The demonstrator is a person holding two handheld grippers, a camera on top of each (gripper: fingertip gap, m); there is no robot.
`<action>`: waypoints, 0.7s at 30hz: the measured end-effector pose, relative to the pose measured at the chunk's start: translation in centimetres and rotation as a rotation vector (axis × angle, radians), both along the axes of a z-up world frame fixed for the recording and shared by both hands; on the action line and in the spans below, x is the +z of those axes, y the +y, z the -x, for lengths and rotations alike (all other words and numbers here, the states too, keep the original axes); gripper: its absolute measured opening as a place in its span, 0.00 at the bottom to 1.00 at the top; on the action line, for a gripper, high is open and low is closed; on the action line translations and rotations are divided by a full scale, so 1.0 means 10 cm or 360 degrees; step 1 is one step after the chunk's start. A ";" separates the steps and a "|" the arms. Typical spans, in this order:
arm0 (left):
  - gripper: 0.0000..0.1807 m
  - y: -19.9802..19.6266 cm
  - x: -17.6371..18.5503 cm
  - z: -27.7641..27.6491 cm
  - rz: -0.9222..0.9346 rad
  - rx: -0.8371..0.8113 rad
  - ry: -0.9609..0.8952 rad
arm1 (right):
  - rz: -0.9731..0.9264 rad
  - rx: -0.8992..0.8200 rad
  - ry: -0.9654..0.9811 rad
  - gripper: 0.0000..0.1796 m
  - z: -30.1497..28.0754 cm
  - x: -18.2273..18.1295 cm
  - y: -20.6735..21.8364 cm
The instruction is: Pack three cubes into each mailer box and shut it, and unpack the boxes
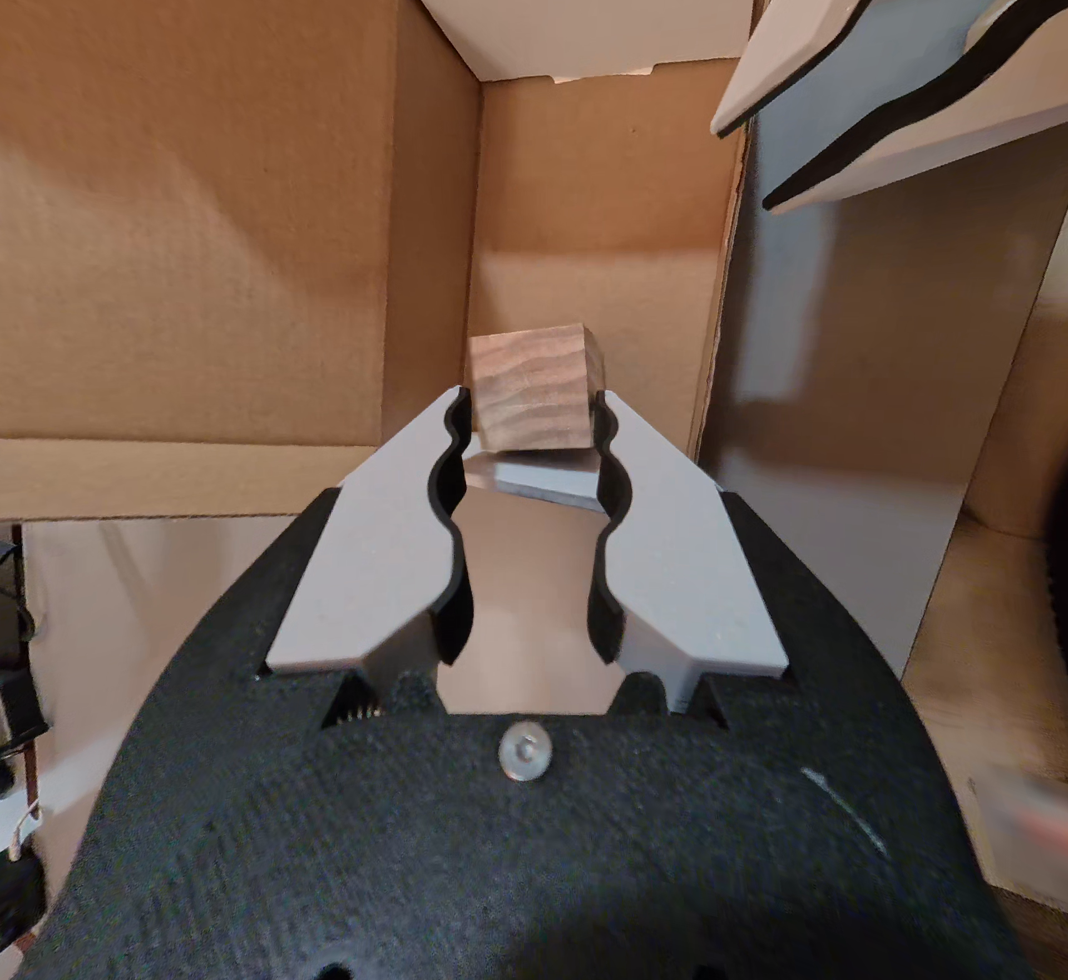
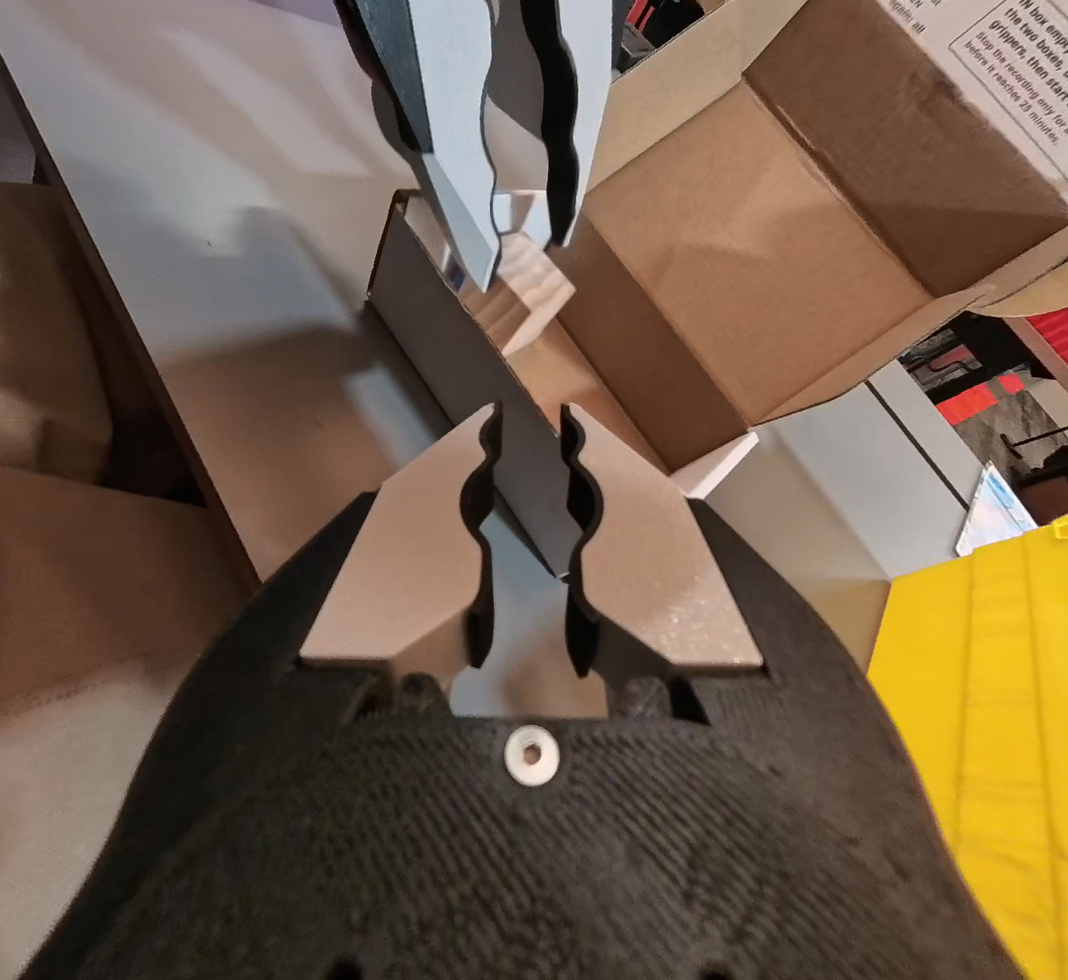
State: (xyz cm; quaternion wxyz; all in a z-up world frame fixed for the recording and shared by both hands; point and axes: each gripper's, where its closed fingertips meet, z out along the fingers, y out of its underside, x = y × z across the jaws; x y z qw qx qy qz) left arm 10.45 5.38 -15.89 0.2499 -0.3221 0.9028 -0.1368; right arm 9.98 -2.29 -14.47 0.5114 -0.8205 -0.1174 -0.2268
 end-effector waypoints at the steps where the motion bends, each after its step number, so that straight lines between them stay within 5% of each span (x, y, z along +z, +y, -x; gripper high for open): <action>1: 0.23 0.00 0.03 0.00 0.0008 0.0005 -0.0026 | -0.0001 -0.0003 0.0000 0.10 -0.01 0.00 0.00; 11: 0.17 0.50 0.58 0.37 0.0502 0.0440 -0.0198 | -0.0126 0.0004 -0.0024 0.10 0.02 0.17 -0.02; 17: 0.14 2.12 1.42 1.29 0.0583 0.1213 -0.0617 | -0.0339 0.0090 0.0040 0.10 0.18 0.43 0.01; 21: 0.17 2.97 1.38 2.13 0.0720 0.1759 -0.0622 | -0.0423 0.0117 0.0083 0.09 0.23 0.53 0.04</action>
